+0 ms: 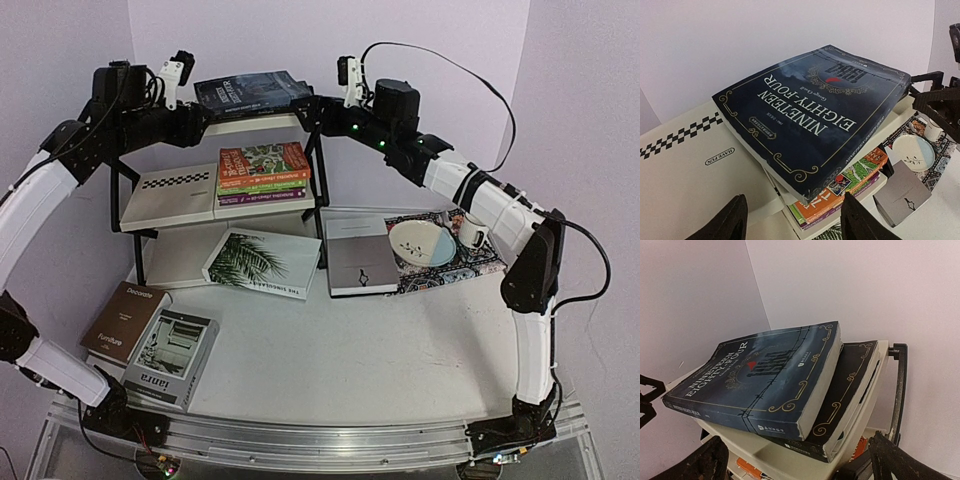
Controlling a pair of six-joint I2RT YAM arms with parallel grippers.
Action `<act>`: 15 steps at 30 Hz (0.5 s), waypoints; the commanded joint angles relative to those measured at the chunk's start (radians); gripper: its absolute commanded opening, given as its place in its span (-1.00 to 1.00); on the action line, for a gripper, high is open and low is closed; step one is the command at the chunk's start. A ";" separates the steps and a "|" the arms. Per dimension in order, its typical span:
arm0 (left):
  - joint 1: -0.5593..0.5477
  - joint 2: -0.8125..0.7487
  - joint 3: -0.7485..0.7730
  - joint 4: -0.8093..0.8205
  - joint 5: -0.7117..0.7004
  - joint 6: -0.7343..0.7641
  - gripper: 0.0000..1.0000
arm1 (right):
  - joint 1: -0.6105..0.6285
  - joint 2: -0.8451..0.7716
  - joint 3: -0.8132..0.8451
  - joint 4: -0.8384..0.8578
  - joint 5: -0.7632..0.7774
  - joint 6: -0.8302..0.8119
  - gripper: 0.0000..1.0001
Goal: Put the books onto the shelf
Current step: Place the book on the book pile on the shelf.
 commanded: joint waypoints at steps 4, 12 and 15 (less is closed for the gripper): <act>0.006 0.039 0.075 0.007 -0.031 0.036 0.09 | -0.003 -0.062 0.017 0.047 -0.002 -0.018 0.97; 0.019 0.071 0.102 0.015 -0.027 0.042 -0.36 | -0.003 -0.088 -0.012 0.047 0.004 -0.036 0.97; 0.021 0.087 0.115 0.017 -0.027 0.045 -0.54 | -0.003 -0.098 -0.026 0.047 0.005 -0.042 0.97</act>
